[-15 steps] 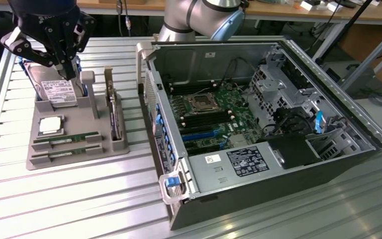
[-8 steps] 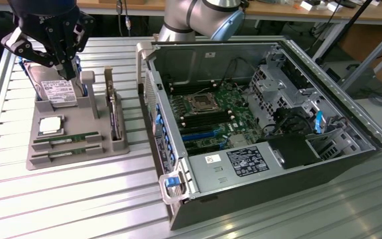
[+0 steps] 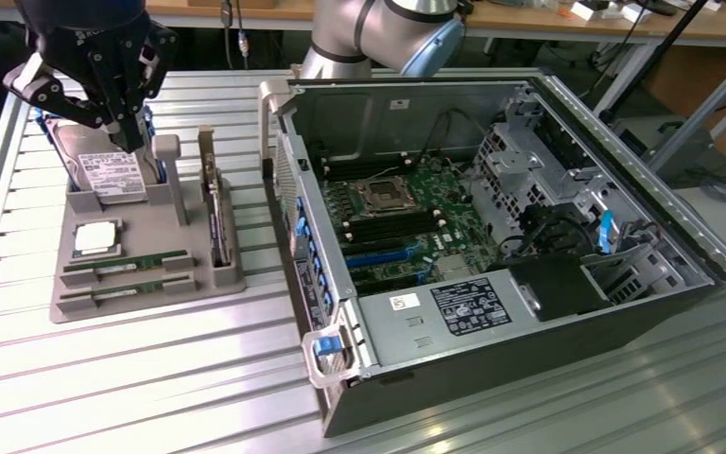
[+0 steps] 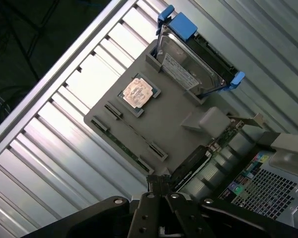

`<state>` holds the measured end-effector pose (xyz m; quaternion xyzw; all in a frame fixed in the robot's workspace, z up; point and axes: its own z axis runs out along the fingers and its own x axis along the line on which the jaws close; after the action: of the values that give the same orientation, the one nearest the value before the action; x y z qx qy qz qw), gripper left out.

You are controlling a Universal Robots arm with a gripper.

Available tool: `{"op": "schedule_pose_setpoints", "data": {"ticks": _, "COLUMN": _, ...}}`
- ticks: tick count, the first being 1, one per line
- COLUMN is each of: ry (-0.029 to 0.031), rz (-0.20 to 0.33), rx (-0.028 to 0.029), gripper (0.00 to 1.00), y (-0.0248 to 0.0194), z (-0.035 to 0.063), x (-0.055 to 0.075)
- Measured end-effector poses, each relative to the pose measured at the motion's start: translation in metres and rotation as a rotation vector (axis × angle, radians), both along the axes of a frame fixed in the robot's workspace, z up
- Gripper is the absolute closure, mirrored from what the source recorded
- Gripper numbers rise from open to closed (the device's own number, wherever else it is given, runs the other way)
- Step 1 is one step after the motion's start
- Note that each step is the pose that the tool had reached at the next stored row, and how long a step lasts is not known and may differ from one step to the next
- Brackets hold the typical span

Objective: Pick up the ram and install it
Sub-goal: 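Pick up the ram and move it above insertion slot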

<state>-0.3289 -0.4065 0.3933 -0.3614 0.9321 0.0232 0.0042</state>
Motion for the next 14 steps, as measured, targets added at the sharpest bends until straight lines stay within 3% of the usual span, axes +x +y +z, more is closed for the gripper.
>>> {"op": "schedule_pose_setpoints", "data": {"ticks": 7, "ry": 0.0000, "rz": 0.083, "rx": 0.0000, "gripper": 0.90, "y": 0.0000, "z": 0.0000, "x": 0.0000}}
{"op": "schedule_pose_setpoints", "data": {"ticks": 14, "ry": 0.0000, "rz": 0.116, "rx": 0.0000, "gripper": 0.90, "y": 0.0000, "z": 0.0000, "x": 0.0000}}
